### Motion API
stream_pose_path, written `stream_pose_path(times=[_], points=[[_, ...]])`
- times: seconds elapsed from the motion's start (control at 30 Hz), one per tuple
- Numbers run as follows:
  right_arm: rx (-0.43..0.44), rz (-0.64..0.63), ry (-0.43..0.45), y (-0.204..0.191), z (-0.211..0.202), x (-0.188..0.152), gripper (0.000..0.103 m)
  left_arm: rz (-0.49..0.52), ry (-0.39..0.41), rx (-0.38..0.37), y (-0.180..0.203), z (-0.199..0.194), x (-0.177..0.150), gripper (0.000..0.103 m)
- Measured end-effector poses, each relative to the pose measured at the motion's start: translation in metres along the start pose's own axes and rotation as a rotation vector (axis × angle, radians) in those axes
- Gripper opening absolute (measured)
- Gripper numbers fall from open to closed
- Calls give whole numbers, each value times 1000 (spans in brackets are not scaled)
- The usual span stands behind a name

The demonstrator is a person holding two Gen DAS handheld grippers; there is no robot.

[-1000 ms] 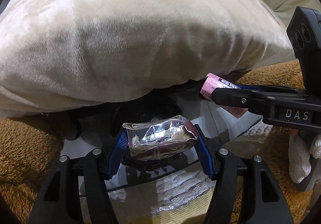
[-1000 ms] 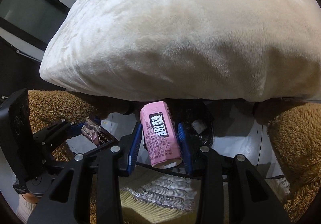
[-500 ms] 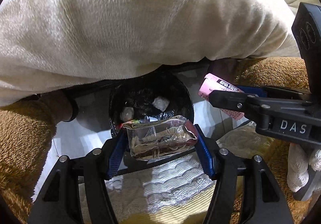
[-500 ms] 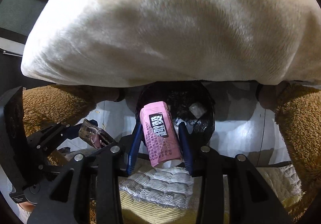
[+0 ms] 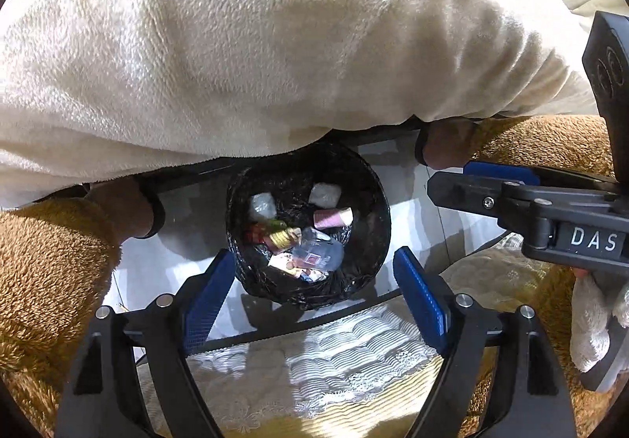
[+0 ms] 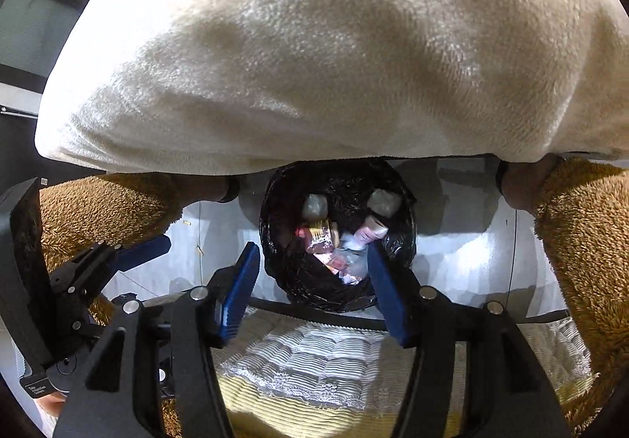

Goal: Collect trash
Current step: 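Raise both open tools back over the last trash on the bed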

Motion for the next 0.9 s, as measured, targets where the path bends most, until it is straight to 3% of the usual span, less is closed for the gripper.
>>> stream_pose_path(times=[0.3,0.5,0.6,0.9], points=[[-9,-18,65,-5,-19,-10,58,28,63,-3,3,-21,-10,81],[-2,-80,159,-16,-43,-27,58,17,134,-31,0,-47,-21,81],[-48,-97,220,-22,-56,-32,58,-8,170,-51,-9,-61,-24,81],[-48,-152,308,-36,-94,-36,58,-18,250,-78,-14,-100,-23,81]])
Point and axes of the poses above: each gripper's, at about its wrist camera, not at the fingertips, and z roughly the way its jaws point, y to its right, x to its top, the point moved 3 cm from there along z, roughly the way its jaws point, and after that the axes turned 11 degrees about -y, right-handed, at the moved point
